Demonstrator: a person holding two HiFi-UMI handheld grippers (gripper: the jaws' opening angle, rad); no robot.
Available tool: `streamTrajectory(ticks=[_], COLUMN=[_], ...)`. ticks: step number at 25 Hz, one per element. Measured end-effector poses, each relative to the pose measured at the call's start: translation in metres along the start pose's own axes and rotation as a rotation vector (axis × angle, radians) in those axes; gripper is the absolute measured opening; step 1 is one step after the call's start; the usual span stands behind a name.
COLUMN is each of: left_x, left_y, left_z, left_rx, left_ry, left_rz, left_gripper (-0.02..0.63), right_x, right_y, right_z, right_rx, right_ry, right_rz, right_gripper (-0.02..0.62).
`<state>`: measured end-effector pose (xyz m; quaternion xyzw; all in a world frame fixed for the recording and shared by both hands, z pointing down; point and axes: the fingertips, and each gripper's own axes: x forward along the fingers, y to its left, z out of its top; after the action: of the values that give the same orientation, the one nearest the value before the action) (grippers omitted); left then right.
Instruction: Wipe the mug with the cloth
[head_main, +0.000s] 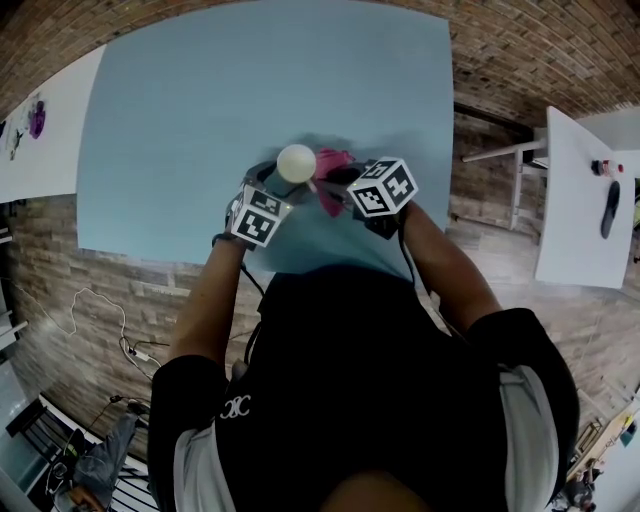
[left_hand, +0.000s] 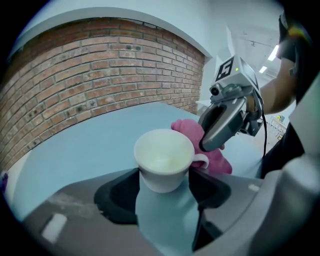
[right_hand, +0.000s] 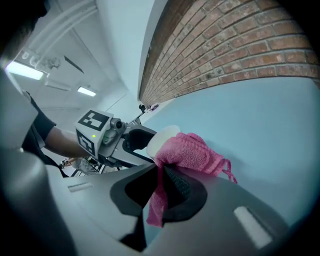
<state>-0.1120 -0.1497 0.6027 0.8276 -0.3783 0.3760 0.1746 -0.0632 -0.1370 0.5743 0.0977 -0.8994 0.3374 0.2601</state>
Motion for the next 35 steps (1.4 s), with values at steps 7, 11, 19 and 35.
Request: streamTrajectory(ticks=[7, 11, 19, 35], left_x=[0.004, 0.003, -0.001, -0.003], left_y=[-0.01, -0.013, -0.029, -0.016], left_z=[-0.008, -0.01, -0.011, 0.001], left_rx=[-0.1, -0.166, -0.299, 0.116], left_ry=[-0.009, -0.023, -0.031, 0.026], left_rz=[0.087, 0.138, 0.201, -0.279], left_gripper=[0.324, 0.324, 0.324, 0.512], right_x=[0.012, -0.009, -0.032, -0.036], right_y=[-0.022, -0.006, 0.02, 0.011], right_z=[-0.029, -0.014, -0.01, -0.027], right_rx=[0.082, 0.049, -0.035, -0.027], right_ry=[0.027, -0.043, -0.074, -0.027], right_rz=[-0.057, -0.045, -0.092, -0.165], right_gripper=[0.038, 0.038, 0.038, 0.038])
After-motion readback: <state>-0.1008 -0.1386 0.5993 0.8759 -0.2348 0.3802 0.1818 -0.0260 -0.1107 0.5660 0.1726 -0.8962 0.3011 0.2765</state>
